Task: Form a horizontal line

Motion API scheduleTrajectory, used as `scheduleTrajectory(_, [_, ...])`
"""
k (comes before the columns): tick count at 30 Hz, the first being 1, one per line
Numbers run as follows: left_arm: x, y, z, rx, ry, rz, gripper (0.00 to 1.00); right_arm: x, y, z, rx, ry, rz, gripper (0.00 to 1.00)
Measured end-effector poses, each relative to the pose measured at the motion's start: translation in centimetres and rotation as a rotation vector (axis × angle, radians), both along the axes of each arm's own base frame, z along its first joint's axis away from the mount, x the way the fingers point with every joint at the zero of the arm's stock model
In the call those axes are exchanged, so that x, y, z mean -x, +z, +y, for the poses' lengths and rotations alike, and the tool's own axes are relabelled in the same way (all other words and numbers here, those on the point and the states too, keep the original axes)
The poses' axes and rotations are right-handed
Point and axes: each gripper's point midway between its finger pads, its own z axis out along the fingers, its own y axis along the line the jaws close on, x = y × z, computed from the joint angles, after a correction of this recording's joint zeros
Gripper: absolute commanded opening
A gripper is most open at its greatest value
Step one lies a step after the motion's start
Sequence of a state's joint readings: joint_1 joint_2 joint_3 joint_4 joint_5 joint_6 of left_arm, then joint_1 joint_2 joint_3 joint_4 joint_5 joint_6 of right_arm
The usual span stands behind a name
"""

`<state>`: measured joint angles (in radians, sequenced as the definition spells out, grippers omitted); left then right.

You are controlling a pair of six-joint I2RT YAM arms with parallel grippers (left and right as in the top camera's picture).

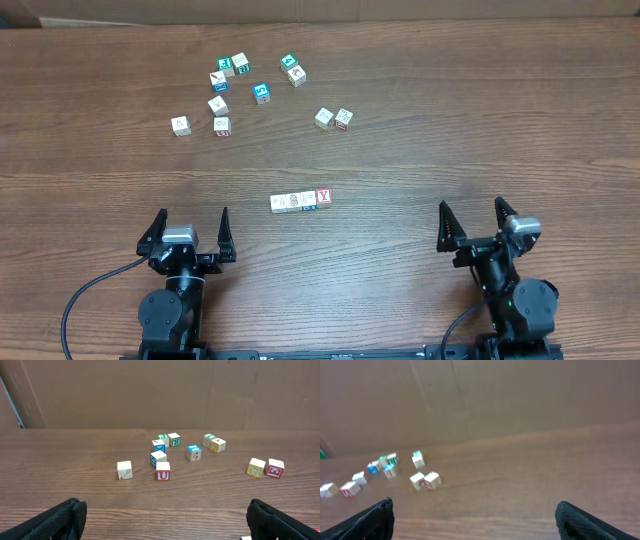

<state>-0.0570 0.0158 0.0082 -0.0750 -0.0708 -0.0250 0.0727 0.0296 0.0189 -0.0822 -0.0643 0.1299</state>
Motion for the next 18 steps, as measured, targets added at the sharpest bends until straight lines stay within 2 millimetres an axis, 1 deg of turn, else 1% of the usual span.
scheduleTrajectory(3, [0.00,0.00,0.00,0.000,0.000,0.000,1.00,0.09,0.35,0.00,-0.001,0.000,-0.015,1.00])
scheduleTrajectory(18, [0.00,0.00,0.00,0.000,0.000,0.000,0.99,0.10,0.31,0.11,-0.002,0.007,-0.014,1.00])
